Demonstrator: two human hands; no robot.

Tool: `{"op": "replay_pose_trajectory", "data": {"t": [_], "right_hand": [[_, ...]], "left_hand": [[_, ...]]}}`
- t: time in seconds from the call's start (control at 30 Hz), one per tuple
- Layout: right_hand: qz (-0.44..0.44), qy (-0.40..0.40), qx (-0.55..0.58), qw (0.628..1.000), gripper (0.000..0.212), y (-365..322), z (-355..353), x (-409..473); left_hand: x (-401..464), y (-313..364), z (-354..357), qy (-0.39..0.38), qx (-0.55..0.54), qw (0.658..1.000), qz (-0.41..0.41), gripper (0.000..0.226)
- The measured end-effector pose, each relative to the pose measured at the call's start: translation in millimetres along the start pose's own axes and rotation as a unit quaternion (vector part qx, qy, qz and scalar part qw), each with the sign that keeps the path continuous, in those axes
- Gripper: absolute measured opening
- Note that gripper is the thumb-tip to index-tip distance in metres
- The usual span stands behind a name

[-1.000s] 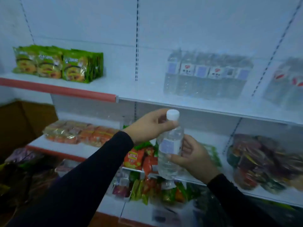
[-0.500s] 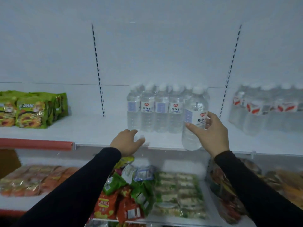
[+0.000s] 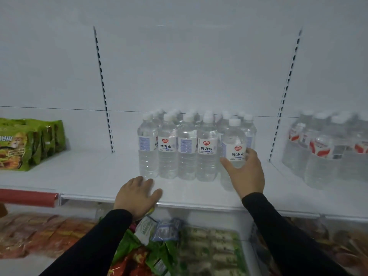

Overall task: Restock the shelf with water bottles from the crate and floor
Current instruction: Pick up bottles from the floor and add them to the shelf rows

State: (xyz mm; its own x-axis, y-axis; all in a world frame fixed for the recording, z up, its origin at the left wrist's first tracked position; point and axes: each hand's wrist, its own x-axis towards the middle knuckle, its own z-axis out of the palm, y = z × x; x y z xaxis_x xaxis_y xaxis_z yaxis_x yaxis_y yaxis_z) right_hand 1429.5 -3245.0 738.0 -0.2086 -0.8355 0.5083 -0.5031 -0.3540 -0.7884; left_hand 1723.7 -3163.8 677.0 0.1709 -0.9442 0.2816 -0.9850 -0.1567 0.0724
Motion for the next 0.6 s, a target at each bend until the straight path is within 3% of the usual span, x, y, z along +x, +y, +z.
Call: {"op": "replay_pose_trajectory", "data": {"t": [0.1,0.2,0.27,0.37,0.6], "right_hand": [[-0.004,-0.028,0.008,1.0,0.078,6,-4,-2],[-0.014,-0.104,0.007,0.994,0.071,18,-15,-6],[-0.018,-0.142,0.006,0.99,0.065,25,-20,-10],[-0.01,-0.139,0.017,0.99,0.06,28,-16,-11],[0.022,-0.102,0.0,0.995,0.071,29,21,4]], "left_hand": [[2,-3,5,-0.006,0.003,1.0,0.014,0.072],[-4,1,-1,0.015,0.019,0.999,0.031,0.047],[-3,0,2,0.001,0.031,0.999,0.03,0.044],[3,-5,8,-0.001,0.031,0.999,0.026,0.067],[6,-8,15,0.026,0.044,0.998,0.042,0.063]]}}
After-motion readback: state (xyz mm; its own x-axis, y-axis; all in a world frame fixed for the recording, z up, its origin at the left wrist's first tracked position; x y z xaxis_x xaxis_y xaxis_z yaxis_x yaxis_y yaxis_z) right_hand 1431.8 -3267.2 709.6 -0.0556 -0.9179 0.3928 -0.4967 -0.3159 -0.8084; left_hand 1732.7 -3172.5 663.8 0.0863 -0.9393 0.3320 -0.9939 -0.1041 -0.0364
